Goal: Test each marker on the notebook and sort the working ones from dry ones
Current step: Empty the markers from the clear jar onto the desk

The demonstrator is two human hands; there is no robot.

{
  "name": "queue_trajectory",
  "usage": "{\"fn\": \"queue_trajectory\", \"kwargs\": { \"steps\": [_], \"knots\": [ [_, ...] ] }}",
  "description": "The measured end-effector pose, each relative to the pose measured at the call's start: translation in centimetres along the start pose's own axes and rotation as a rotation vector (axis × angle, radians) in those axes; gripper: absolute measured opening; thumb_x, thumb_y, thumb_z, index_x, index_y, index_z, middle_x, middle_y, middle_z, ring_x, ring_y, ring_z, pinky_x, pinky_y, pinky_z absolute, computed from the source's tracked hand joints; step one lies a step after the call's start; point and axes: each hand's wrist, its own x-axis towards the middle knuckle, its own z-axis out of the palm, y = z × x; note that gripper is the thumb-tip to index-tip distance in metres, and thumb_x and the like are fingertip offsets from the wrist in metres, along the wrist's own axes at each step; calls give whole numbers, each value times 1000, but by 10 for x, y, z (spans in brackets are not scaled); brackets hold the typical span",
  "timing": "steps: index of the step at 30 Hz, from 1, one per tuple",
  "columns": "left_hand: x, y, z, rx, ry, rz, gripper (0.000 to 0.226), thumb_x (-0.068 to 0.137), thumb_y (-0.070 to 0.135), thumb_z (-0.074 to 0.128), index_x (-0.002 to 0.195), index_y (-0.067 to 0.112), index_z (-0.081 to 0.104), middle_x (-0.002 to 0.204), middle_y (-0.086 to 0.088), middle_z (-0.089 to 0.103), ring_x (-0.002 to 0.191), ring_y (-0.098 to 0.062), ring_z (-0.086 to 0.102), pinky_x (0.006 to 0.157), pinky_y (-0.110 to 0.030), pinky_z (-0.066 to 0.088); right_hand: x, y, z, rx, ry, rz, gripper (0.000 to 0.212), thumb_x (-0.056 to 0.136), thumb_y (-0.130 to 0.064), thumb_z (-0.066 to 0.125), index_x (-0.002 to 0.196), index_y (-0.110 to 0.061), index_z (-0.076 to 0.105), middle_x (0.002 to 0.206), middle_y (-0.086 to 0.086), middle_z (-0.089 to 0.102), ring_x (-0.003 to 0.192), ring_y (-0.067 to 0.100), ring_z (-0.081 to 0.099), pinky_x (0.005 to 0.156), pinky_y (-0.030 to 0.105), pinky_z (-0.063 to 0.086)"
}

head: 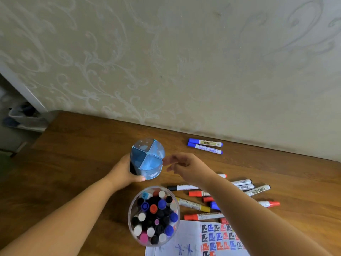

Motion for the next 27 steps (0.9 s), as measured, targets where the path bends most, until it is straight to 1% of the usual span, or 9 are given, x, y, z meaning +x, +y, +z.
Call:
{"fn": "queue_trajectory", "kwargs": {
  "steps": [3,6,10,13,15,18,20,24,27],
  "knots": [
    [-10,3,-8,35,25,-10,72,52,30,82,115,37,49,123,10,54,116,-14,52,99,-42,44,-13,-2,0,-41,-61,25,25,94,-9,50,103,-30,63,101,-10,69,88,2,65,89,27,50],
    [-37,13,-14,123,124,9,83,70,16,77,139,27,31,126,13,37,112,-11,47,97,-34,44,-30,-8,0,-113,-119,63,18,94,-26,54,111,-28,63,105,-7,69,94,7,66,92,32,51],
    [-82,11,-12,178,86,55,60,82,3,60,130,30,37,132,10,44,114,-6,46,94,-23,43,-56,-19,4,-138,-147,66,29,94,-37,52,120,-26,60,110,-7,67,98,8,64,86,27,54],
    [-112,5,-7,143,34,45,61,80,-2,58,118,40,36,128,13,44,118,-5,44,95,-19,40,-68,-24,12,-192,-149,60,35,90,-44,55,120,-27,59,110,-11,65,98,7,62,87,29,53],
    [-127,5,0,105,-59,60,73,76,0,62,120,48,29,132,17,39,124,-2,38,98,-17,37,-71,-23,18,-281,-99,37,36,90,-42,56,122,-24,59,113,-9,65,97,7,62,87,29,52],
    [-142,12,13,79,-163,74,98,66,17,76,125,59,11,137,24,31,128,4,29,106,-22,33,-77,-23,24,-357,23,-11,30,94,-34,54,120,-21,61,111,-5,67,93,5,60,79,20,49],
    [-146,19,27,55,-199,105,108,58,27,83,128,57,5,135,27,28,126,6,30,103,-16,32,-81,-22,27,-363,88,-39,27,95,-30,54,117,-19,63,108,-4,68,91,5,60,79,20,50],
    [-143,26,53,-16,-102,180,112,54,28,88,126,51,5,129,29,29,119,9,35,86,-2,36,-89,-17,29,-308,183,-50,22,95,-24,53,112,-16,65,104,-1,68,93,12,64,80,27,52],
    [-139,29,66,-136,-62,207,113,51,21,90,126,53,10,129,28,33,121,7,37,90,-9,41,-97,-4,24,-140,246,17,17,95,-22,54,107,-16,64,101,3,70,85,19,68,69,32,58]
  ]
}}
